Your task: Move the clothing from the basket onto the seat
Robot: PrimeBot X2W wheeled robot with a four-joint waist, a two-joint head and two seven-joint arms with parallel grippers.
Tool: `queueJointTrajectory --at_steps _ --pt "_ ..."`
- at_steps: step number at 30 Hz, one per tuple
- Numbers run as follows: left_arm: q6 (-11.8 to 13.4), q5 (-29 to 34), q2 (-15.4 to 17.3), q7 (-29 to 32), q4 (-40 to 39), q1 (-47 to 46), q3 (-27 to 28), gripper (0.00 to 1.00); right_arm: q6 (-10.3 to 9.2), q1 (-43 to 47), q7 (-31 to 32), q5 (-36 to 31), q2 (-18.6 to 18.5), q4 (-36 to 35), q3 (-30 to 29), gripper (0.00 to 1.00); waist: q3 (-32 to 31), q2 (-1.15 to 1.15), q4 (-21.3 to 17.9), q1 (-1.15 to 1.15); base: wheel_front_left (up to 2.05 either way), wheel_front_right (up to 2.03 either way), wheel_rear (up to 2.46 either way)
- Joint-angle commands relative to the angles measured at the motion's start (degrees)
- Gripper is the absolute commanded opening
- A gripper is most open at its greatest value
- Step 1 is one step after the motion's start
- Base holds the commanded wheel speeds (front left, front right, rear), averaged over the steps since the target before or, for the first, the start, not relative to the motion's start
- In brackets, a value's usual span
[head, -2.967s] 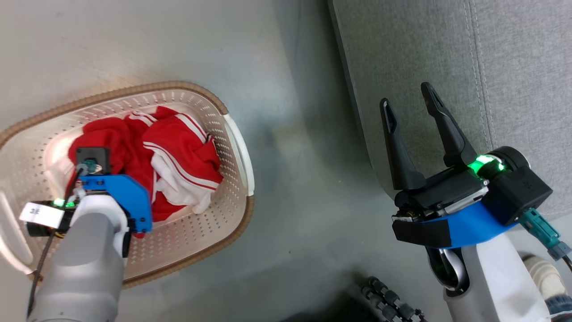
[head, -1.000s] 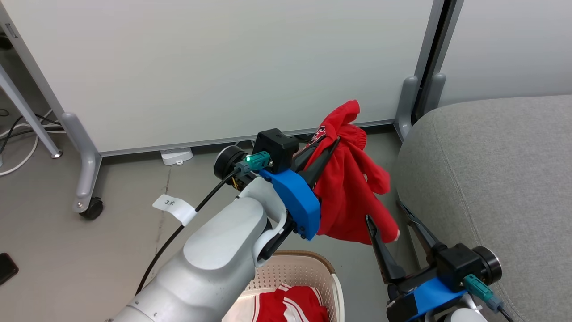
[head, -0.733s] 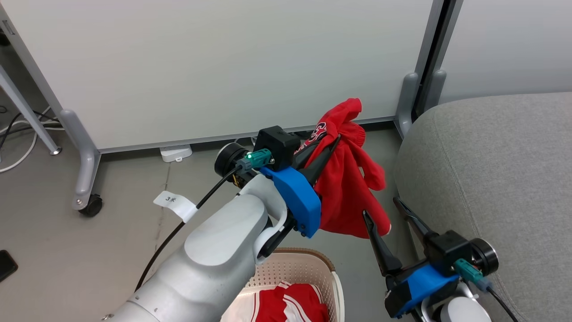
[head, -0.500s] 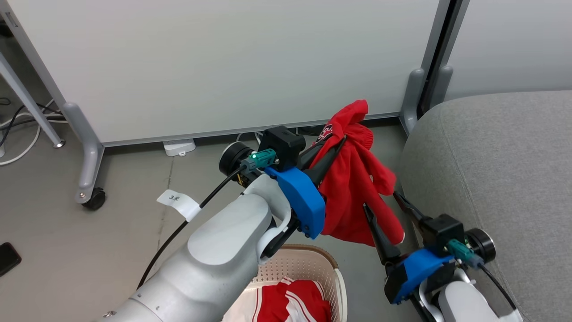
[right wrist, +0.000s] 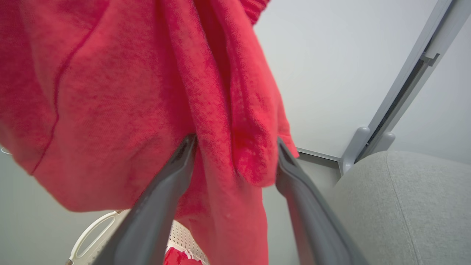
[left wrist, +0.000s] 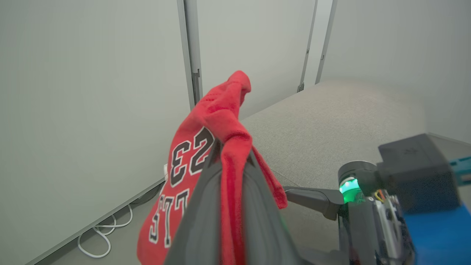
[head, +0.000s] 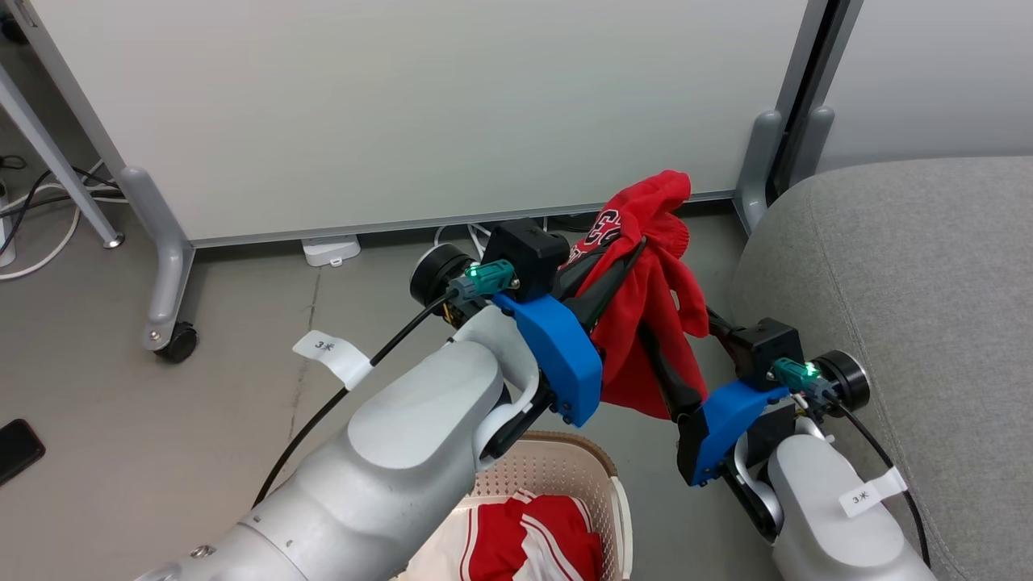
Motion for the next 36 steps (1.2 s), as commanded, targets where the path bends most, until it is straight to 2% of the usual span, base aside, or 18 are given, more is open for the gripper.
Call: queueJointTrajectory --at_steps 1,4,5,6,7,23,24,25,26,27,36 --pt "-0.11 -0.26 -0.01 -0.43 0.08 -0.90 -0.35 0.00 0.02 -1.18 -0.44 0.52 -0.11 1.12 0.60 1.00 0.04 0.00 0.05 -0.01 0.00 0.00 0.00" --pt "-0.11 -0.64 -0.01 -0.63 0.32 -1.35 -0.76 0.00 0.02 -3.08 -0.98 1.44 -0.12 3.62 1.73 1.00 0.09 0.00 0.09 -0.01 0.00 0.00 0.00" --pt "-0.11 -0.82 -0.02 -0.66 0.35 -1.39 -0.91 0.00 0.02 -3.50 -1.15 1.99 -0.12 4.37 2.13 0.93 0.06 0.00 0.09 -0.01 0.00 0.00 0.00" --pt "-0.11 -0.93 -0.01 -0.76 0.46 -1.39 -1.07 0.00 0.02 -3.90 -1.33 2.51 -0.12 5.12 2.53 0.35 0.03 0.00 0.06 -0.01 0.00 0.00 0.00" --pt "-0.11 -1.04 -0.01 -0.87 0.60 -1.43 -1.21 0.00 0.01 -4.27 -1.39 3.07 -0.12 5.70 2.99 0.00 0.00 0.00 0.03 -0.01 0.00 0.00 0.00" --pt "0.42 -3.05 0.00 -1.85 2.45 -1.54 -3.08 0.00 0.01 -6.49 -4.08 7.16 -0.12 10.78 5.56 0.00 -0.65 0.00 -1.00 -0.01 0.00 0.00 0.00" --pt "0.46 -3.25 0.00 -1.94 2.58 -1.51 -3.18 0.28 0.02 -6.51 -4.23 7.23 -0.12 10.89 5.60 0.00 -0.69 0.00 -1.03 -0.01 0.00 0.00 0.00" --pt "0.50 -3.34 0.00 -1.97 2.67 -1.51 -3.29 0.48 0.02 -6.54 -4.34 7.31 -0.12 10.99 5.61 0.00 -0.72 0.00 -1.04 -0.01 0.00 0.00 0.00" --pt "0.58 -3.37 0.00 -2.04 2.73 -1.46 -3.43 0.85 0.01 -6.56 -4.38 7.43 -0.12 11.07 5.63 0.00 -0.76 0.00 -1.04 -0.01 0.00 0.00 0.00" --pt "0.64 -3.42 0.00 -2.07 2.91 -1.44 -3.55 1.00 0.01 -6.58 -4.51 7.50 -0.12 11.12 5.66 0.00 -0.81 0.00 -1.05 -0.01 0.00 0.00 0.00" --pt "1.33 -3.55 0.01 -3.25 3.48 -1.66 -3.62 1.00 0.01 -7.01 -5.00 7.78 -0.12 11.31 5.60 0.00 -0.79 0.00 -0.90 -0.01 0.00 0.00 0.00"
